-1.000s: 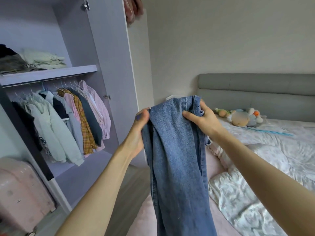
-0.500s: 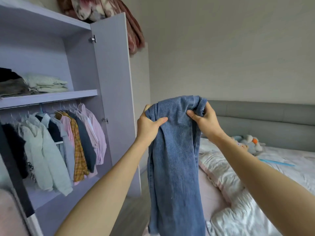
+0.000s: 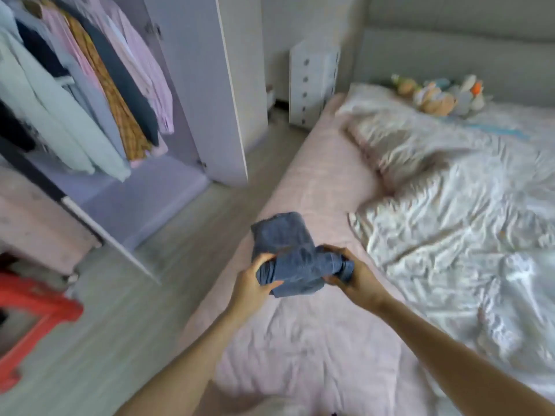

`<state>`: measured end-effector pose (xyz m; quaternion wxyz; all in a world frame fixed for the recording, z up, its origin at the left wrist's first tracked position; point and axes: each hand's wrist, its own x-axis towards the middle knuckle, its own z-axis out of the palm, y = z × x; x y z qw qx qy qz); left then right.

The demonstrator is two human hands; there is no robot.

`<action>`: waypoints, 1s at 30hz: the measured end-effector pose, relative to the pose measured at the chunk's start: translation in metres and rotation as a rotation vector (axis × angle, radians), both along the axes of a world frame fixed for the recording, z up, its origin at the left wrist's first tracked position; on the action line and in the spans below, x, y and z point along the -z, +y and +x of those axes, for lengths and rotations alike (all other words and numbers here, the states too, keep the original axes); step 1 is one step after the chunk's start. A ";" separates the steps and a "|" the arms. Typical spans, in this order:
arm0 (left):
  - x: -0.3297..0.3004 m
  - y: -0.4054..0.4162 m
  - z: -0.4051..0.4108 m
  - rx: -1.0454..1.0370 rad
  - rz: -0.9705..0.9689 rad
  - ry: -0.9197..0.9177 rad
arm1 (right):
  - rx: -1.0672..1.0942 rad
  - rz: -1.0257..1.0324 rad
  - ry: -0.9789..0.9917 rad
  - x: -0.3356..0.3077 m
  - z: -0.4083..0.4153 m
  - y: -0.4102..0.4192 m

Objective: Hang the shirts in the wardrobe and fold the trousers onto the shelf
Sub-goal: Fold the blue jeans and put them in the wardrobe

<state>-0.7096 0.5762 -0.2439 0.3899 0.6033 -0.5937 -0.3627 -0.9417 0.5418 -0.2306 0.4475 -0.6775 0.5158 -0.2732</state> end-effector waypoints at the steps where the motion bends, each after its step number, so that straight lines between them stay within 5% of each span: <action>1: 0.024 0.017 0.001 0.010 0.097 -0.029 | -0.006 0.078 0.032 0.027 -0.001 0.017; 8: 0.131 0.124 0.001 0.098 0.655 -0.111 | -0.124 0.483 0.316 0.158 -0.005 0.127; 14: 0.168 0.122 0.015 0.117 0.855 -0.027 | -0.002 0.753 0.242 0.192 0.006 0.127; 19: 0.190 0.033 0.020 -0.188 0.665 0.046 | 0.177 0.321 0.298 0.194 0.043 0.046; 23: 0.217 -0.023 0.009 -0.329 0.619 -0.037 | -0.226 -0.050 0.721 0.205 0.071 0.037; 26: 0.232 -0.034 0.010 -0.358 0.624 -0.133 | -0.524 -0.155 0.913 0.221 0.068 0.063; 30: 0.243 -0.011 0.022 -0.172 0.552 -0.373 | -0.590 -0.024 1.071 0.241 0.067 0.083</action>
